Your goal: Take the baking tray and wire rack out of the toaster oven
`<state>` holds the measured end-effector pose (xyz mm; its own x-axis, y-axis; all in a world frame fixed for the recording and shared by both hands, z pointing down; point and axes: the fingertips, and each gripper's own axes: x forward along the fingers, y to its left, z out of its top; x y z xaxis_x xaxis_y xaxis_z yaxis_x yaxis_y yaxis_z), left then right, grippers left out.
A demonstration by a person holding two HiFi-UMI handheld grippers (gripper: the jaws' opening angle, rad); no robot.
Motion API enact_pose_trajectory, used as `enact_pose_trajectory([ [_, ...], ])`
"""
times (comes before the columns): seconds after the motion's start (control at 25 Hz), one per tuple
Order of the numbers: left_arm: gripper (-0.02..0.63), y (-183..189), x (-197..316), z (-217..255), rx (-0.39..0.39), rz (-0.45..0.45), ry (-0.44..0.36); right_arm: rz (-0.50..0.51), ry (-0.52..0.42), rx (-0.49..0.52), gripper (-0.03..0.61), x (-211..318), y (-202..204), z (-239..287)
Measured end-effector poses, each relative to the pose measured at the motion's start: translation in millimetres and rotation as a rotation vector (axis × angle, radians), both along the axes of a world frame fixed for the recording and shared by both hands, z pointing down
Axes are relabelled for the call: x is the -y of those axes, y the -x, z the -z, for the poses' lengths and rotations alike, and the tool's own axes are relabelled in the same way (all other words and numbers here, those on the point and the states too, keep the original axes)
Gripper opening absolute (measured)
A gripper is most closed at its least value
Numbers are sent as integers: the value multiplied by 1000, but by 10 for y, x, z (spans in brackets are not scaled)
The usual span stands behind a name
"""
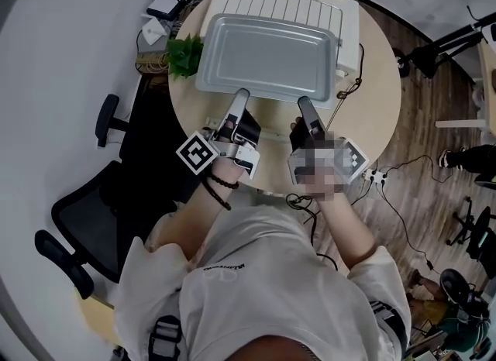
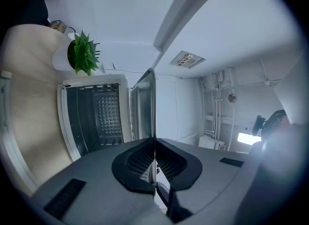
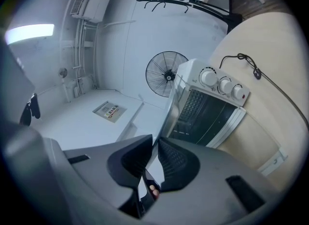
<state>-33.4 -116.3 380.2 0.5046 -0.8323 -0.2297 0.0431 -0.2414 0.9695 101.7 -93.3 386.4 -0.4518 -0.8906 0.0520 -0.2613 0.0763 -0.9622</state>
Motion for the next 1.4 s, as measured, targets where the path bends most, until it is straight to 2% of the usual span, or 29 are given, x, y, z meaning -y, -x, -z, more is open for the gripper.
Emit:
enact_pose_trajectory([
  [0.32, 5, -150, 562, -80, -1, -8, 37, -53, 26, 4, 36, 552, -164, -78],
  [0.8, 5, -276, 964, -170, -7, -13, 41, -105, 21, 13, 37, 944, -279, -190],
  [1.4, 8, -372, 1235, -267, 38, 13, 68, -127, 40, 43, 38, 1171, -376, -220],
])
